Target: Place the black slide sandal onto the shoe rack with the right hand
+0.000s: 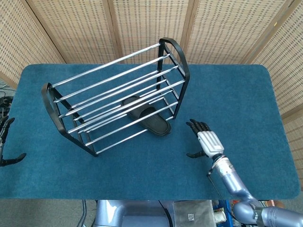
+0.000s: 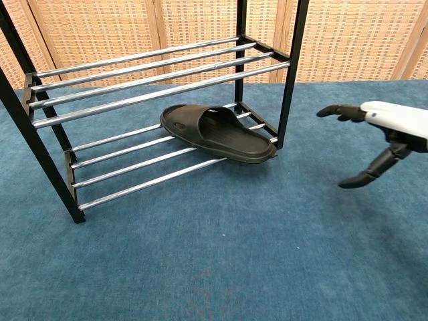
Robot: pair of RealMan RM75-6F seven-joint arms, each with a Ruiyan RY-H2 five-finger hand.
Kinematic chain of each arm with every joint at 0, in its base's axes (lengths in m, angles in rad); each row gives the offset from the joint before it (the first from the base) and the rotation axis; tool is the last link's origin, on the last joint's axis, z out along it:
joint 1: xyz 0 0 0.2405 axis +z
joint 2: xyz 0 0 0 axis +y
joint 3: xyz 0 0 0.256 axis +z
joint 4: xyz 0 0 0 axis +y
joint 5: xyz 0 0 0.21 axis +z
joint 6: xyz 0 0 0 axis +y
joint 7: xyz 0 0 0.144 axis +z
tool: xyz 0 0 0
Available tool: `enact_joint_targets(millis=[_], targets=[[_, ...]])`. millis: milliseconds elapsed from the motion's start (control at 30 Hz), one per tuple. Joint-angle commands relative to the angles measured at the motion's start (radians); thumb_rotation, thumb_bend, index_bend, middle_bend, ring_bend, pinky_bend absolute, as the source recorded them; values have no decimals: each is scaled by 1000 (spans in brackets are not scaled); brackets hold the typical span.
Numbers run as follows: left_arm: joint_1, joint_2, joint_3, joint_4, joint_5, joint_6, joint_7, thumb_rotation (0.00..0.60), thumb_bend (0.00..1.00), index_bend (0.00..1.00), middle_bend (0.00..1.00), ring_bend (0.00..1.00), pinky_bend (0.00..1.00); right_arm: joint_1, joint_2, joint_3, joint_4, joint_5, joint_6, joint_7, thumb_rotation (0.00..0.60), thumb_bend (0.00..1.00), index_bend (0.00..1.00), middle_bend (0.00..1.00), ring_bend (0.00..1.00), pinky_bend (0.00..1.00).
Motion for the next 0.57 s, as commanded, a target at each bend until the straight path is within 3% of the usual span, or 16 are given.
enact_joint_targets(millis=[33,267,567], targets=[[7,-9,-1,6,25,28,2,600,185,0,0,0,0,-91,91,-136,222,-349,246,-75,600,0,0,0,0,0],[27,-33,9,21,87,87,-6,600,186,0,0,0,0,-232,107,-153,225,-390,498,-116,600,0,0,0,0,0],[50,-36,35,6,141,123,17,600,185,0,0,0,0,-340,150,-164,85,-396,641,-104,600,0,0,0,0,0]])
